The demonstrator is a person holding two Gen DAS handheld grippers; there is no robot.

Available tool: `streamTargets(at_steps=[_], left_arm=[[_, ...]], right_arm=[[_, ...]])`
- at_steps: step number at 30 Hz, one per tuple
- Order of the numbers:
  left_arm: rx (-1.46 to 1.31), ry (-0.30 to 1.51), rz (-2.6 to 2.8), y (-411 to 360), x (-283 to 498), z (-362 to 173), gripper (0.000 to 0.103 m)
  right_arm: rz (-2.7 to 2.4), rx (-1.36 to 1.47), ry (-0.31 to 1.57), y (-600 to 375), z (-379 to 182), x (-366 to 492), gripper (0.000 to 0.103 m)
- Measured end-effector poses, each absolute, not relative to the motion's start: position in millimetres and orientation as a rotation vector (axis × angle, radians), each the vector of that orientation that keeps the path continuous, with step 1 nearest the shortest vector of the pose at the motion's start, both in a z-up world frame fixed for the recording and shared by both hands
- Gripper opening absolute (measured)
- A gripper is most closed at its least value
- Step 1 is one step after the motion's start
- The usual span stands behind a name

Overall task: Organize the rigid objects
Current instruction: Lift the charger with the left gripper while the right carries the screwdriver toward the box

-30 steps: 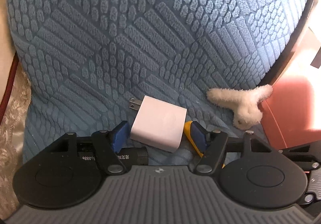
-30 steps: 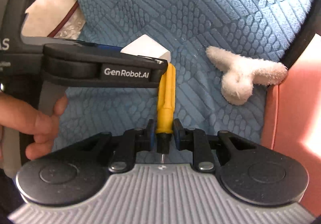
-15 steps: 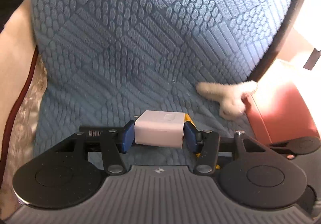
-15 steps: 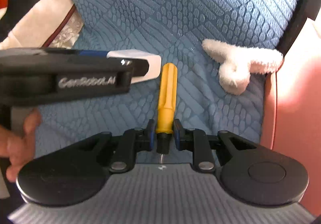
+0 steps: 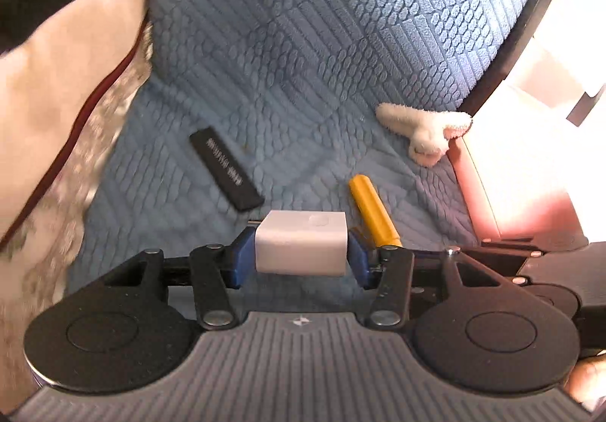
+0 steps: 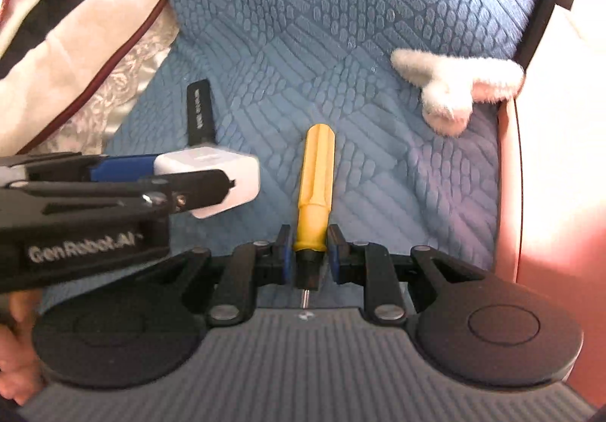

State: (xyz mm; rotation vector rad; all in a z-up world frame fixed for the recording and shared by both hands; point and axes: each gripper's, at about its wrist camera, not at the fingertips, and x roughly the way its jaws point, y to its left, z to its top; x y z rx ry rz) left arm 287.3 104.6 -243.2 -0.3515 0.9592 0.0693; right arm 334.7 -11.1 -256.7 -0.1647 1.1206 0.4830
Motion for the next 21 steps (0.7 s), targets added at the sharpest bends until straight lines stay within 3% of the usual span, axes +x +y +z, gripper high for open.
streamTargets(at_steps=[21], left_arm=[[-0.449, 0.936, 0.220, 71.5, 182.2, -238.9, 0.056]], right_arm=[[0.502, -0.197, 1.071, -43.4, -248.1, 244.6, 0.023]])
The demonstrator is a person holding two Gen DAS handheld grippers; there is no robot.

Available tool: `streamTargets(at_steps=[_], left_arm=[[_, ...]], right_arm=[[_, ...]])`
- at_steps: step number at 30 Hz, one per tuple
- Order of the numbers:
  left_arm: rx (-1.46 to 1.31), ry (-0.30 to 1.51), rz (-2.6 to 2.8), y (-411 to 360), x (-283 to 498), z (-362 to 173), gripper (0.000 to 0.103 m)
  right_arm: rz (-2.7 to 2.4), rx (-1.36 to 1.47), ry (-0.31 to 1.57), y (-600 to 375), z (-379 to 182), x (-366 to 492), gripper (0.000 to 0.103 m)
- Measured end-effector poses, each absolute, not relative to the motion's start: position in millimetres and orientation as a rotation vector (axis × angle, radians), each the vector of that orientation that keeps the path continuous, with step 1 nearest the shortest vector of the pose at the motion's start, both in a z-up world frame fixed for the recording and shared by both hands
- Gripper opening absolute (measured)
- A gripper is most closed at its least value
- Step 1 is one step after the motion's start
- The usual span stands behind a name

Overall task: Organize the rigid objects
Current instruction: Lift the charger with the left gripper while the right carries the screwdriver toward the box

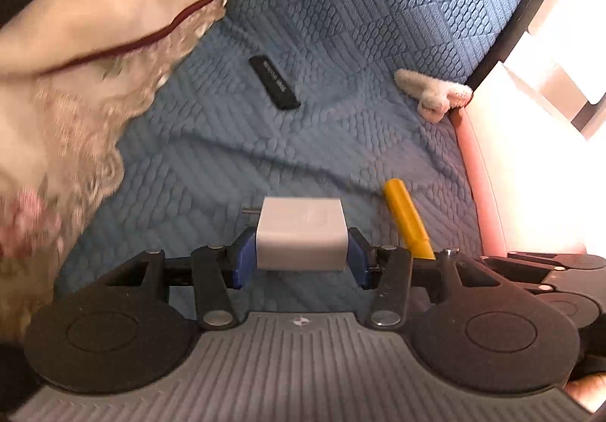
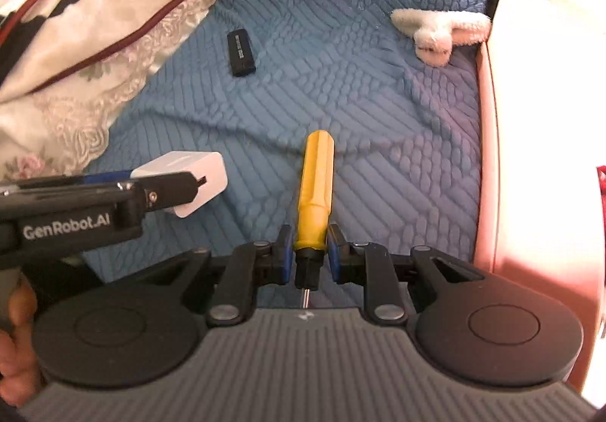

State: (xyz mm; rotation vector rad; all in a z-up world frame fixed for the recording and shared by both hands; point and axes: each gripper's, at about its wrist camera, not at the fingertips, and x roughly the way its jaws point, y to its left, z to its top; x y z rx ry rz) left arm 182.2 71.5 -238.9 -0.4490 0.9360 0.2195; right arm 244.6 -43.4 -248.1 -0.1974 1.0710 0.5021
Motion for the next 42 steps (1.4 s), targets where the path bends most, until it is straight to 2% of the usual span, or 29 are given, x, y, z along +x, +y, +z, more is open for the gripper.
streamTargets(at_steps=[11, 28, 42], left_arm=[[-0.568, 0.954, 0.263, 86.7, 181.4, -250.1, 0.058], [-0.666, 0.971, 0.216, 97.4, 190.1, -259.4, 0.061], [-0.550, 1.009, 0.208, 84.8, 197.2, -257.6, 0.063]], right_arm=[[0.443, -0.196, 1.049, -51.8, -255.3, 239.1, 0.026], [0.404, -0.242, 1.017, -41.1, -262.7, 240.8, 0.021], [0.388, -0.248, 0.992, -51.7, -248.8, 234.8, 0.021]])
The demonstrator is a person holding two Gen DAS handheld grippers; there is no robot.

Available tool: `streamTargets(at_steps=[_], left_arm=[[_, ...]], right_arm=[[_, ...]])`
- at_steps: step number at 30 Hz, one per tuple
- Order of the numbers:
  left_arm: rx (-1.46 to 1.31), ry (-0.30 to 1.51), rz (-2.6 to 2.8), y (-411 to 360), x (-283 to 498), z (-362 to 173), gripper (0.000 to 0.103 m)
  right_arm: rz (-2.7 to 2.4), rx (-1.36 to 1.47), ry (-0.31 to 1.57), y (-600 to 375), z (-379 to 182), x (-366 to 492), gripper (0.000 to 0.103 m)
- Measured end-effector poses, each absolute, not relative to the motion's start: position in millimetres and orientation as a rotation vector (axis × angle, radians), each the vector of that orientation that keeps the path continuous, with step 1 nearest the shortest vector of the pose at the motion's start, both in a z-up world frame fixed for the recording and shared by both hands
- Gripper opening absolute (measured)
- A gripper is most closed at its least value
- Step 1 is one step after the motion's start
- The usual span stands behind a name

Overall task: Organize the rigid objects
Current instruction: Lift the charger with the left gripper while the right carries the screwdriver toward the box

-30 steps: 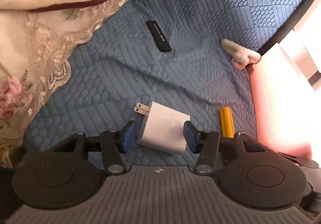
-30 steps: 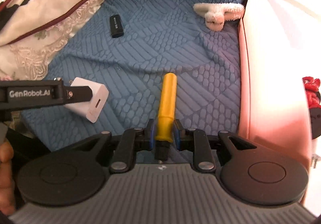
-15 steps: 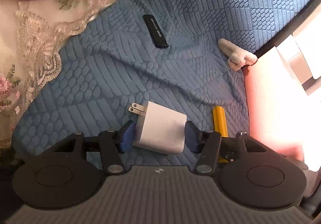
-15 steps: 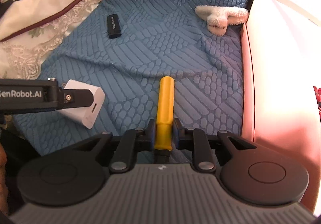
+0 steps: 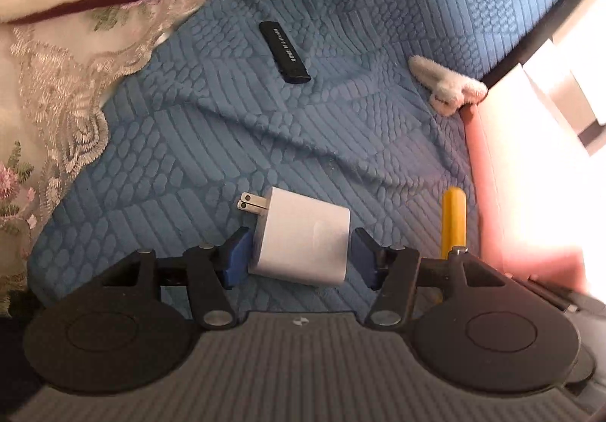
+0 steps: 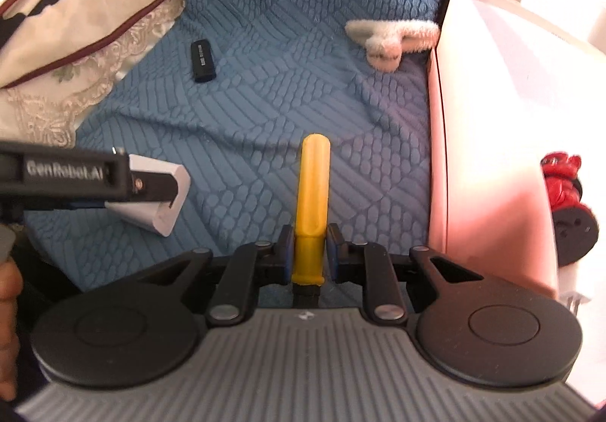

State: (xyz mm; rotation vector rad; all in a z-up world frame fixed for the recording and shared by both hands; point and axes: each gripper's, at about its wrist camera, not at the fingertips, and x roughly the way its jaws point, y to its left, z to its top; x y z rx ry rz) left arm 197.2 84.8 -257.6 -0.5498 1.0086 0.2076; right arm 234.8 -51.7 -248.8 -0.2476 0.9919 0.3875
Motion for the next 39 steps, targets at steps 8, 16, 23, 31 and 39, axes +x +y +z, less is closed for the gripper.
streamTargets(at_steps=[8, 16, 23, 31, 39], left_arm=[[-0.506, 1.000, 0.282, 71.1, 199.7, -257.1, 0.063], [-0.476, 0.989, 0.300, 62.1, 202.8, -256.8, 0.060], [-0.517, 0.958, 0.256, 63.3, 203.5, -248.1, 0.059], [-0.531, 0.891, 0.201, 60.3, 200.3, -219.0, 0.056], [-0.529, 0.833, 0.166, 54.3, 199.5, -187.4, 0.056]], right_arm=[[0.427, -0.257, 1.032, -53.0, -261.5, 233.2, 0.021], [0.431, -0.239, 1.042, -57.2, -259.7, 238.2, 0.021], [0.452, -0.201, 1.027, -62.9, -246.3, 234.2, 0.021], [0.482, -0.171, 0.968, -73.9, -212.7, 236.7, 0.021], [0.484, -0.136, 0.908, -87.4, -179.7, 238.5, 0.021]])
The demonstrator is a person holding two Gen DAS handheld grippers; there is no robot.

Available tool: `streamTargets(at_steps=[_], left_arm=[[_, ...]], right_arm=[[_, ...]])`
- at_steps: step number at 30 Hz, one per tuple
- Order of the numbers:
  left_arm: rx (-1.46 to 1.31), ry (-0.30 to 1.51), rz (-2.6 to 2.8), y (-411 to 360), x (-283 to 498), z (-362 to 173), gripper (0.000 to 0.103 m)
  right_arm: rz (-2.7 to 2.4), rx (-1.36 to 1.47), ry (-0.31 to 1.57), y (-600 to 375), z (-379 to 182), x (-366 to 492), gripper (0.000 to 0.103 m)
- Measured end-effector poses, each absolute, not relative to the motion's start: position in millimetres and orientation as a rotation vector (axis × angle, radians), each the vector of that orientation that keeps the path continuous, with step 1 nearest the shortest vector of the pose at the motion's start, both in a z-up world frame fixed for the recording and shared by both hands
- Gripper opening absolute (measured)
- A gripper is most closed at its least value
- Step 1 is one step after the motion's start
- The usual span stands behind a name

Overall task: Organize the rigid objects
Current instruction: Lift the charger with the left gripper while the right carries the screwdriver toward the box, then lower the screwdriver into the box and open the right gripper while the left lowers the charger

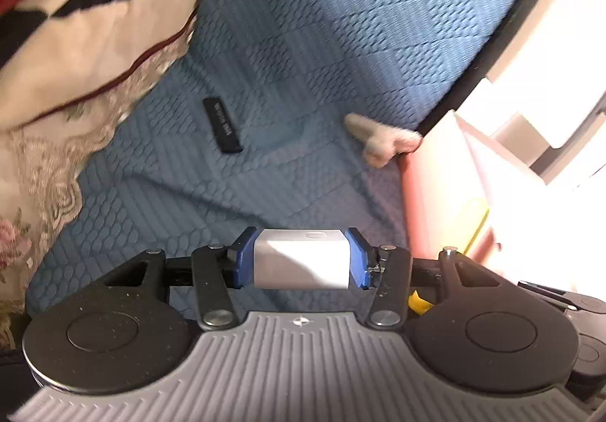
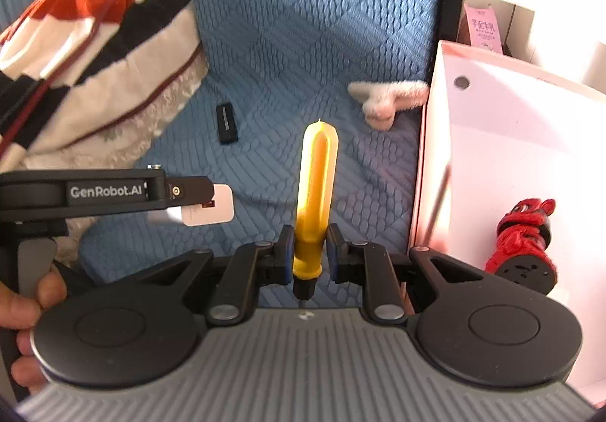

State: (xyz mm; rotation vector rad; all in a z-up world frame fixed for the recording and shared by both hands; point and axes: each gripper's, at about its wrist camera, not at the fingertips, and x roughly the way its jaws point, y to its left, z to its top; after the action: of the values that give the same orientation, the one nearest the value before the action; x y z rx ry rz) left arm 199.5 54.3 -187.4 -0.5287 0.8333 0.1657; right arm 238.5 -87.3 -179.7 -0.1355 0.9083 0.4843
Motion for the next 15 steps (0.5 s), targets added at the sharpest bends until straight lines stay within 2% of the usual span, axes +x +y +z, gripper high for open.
streamTargets(at_steps=[15], left_arm=[[-0.491, 0.705, 0.094, 21.8, 204.2, -105.8, 0.056]], right_arm=[[0.486, -0.088, 0.790, -121.8, -104.1, 241.7, 0.021]])
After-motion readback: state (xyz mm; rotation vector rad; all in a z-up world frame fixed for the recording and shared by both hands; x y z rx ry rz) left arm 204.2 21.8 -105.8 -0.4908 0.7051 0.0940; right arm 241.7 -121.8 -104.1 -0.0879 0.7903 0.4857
